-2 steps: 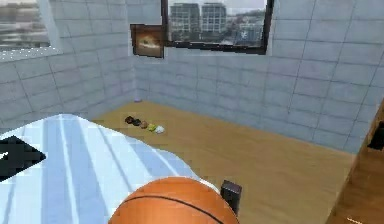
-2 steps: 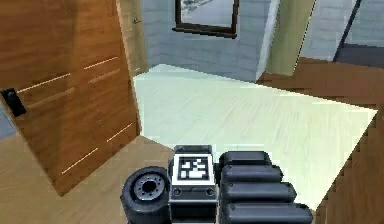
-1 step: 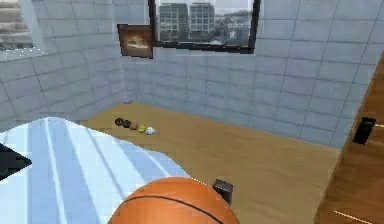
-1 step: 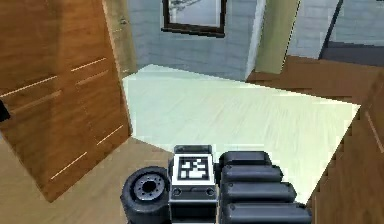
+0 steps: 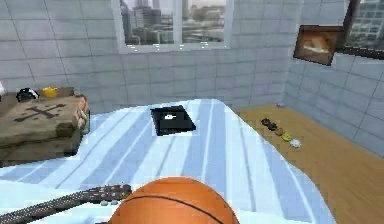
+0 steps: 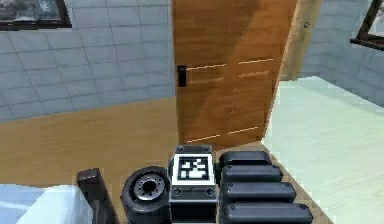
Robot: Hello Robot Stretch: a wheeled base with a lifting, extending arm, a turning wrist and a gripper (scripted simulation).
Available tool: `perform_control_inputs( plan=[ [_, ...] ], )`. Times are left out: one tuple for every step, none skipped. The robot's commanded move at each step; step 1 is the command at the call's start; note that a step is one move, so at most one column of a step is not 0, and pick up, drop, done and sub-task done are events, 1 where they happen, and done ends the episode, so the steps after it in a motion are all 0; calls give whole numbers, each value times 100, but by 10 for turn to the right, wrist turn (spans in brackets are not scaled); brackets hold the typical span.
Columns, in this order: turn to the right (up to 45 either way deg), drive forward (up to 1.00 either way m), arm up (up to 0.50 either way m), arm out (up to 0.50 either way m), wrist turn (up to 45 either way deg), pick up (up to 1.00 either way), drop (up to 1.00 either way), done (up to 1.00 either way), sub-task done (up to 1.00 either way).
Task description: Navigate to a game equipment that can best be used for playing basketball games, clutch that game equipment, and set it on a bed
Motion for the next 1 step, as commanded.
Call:
perform_control_inputs(
  plan=[
    [-450, 0, 0, 0, 0, 0, 0, 0, 0]
  ],
)
